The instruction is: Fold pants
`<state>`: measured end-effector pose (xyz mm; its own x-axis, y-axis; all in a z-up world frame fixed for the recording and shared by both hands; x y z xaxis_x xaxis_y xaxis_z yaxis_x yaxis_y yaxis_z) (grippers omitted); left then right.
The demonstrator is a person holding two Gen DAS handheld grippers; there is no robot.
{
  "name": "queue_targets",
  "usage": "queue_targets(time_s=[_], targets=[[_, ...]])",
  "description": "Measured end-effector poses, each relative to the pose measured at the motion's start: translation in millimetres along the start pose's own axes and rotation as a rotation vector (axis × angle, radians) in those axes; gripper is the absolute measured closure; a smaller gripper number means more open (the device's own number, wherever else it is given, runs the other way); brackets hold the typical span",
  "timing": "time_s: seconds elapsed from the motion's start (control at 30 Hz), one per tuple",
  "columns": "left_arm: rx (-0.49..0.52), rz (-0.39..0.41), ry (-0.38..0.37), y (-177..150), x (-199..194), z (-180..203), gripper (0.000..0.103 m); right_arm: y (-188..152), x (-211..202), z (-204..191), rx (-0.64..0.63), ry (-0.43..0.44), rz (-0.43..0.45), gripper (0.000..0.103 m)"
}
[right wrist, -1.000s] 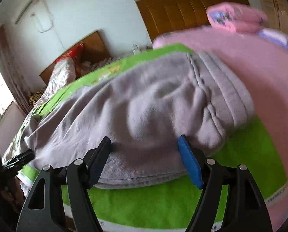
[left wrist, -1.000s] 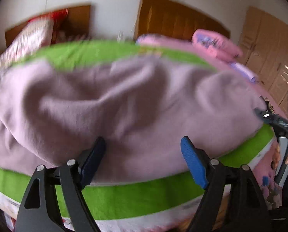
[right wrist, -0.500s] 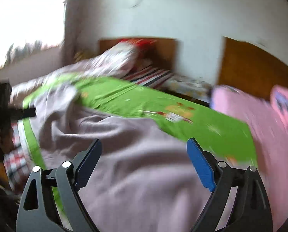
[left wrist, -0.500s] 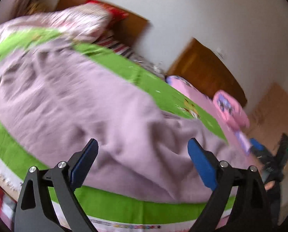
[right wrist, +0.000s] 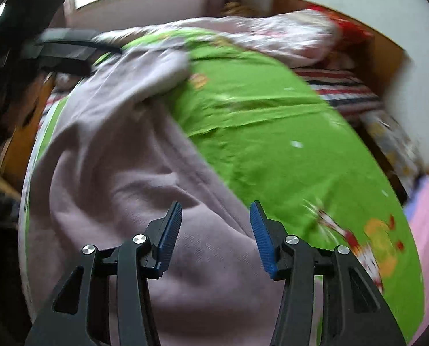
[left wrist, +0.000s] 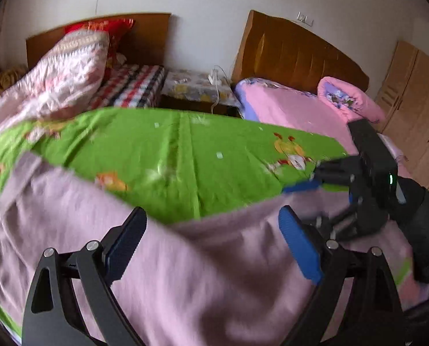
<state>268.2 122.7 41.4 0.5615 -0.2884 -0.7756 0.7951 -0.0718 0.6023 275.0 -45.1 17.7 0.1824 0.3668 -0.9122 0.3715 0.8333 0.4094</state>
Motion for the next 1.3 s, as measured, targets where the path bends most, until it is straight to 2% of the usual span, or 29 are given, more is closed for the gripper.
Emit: queue_targets(time_s=[0.1,0.17,0.27,0.3,0.4,0.53,0.6,0.67,0.77,0.83,0.87,0.97,1.0,1.03,1.07,1.1,1.17,1.2,1.3], targets=[[-0.088,0.050,-0.029,0,-2,-10,0.011,10,16,-7,-0.073,0.084,-0.016,0.061],[-0.173,0.081,-0.027,-14,-10,-25,0.011,13,24,-15,-0.114,0.125,-0.036,0.064],[-0.262,0.079,-0.004,-37,-17,-44,0.011,14,36,-19,-0.159,0.158,-0.053,0.065],[-0.290,0.072,0.020,-50,-22,-52,0.011,15,36,-17,-0.156,0.170,-0.054,0.068],[-0.366,0.061,0.073,-79,-34,-75,0.011,11,31,-27,-0.187,0.156,-0.042,0.085],[-0.488,0.054,0.125,-109,-45,-113,0.011,5,10,-58,-0.278,-0.043,-0.004,0.095],[-0.540,0.066,0.125,-118,-52,-128,0.011,9,-10,-54,-0.225,-0.113,0.062,0.095],[-0.572,0.087,0.118,-125,-57,-138,0.011,13,-24,-42,-0.163,-0.227,0.111,0.095],[-0.612,0.088,0.106,-133,-54,-147,0.010,13,-5,-32,-0.096,-0.205,0.065,0.094],[-0.638,0.078,0.114,-142,-53,-155,0.010,8,26,-33,-0.082,-0.178,-0.056,0.088],[-0.646,0.080,0.118,-145,-54,-159,0.010,6,31,-35,-0.094,-0.198,-0.049,0.087],[-0.674,0.109,0.169,-158,-75,-179,0.010,12,26,-31,-0.051,-0.162,-0.077,0.084],[-0.690,0.118,0.187,-163,-82,-189,0.010,14,23,-27,-0.035,-0.144,-0.080,0.059],[-0.717,0.129,0.209,-172,-92,-204,0.010,18,14,-23,-0.018,-0.130,-0.060,0.023],[-0.739,0.137,0.219,-178,-100,-215,0.010,26,3,-19,-0.002,-0.140,-0.016,0.015],[-0.775,0.146,0.225,-186,-107,-230,0.010,32,-2,-18,0.006,-0.144,0.009,0.016],[-0.826,0.157,0.216,-193,-115,-250,0.010,58,-17,-12,0.048,-0.152,0.084,0.026],[-0.855,0.172,0.202,-197,-118,-263,0.010,81,-25,-11,0.070,-0.129,0.140,0.033],[-0.869,0.199,0.199,-194,-117,-280,0.010,148,-19,-26,0.039,0.007,0.209,0.038]])
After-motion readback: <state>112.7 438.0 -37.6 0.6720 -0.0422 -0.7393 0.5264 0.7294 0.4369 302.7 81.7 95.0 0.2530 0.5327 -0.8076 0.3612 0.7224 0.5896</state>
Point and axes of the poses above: each gripper's, at about its wrist camera, not at the fingertips, and x roughly the way its jaws point, z to its right, y to its top, the point moved 2 cm from there along x, roughly the way its jaws point, and after that the axes turned 10 degrees about -z, right-handed, at the moved point
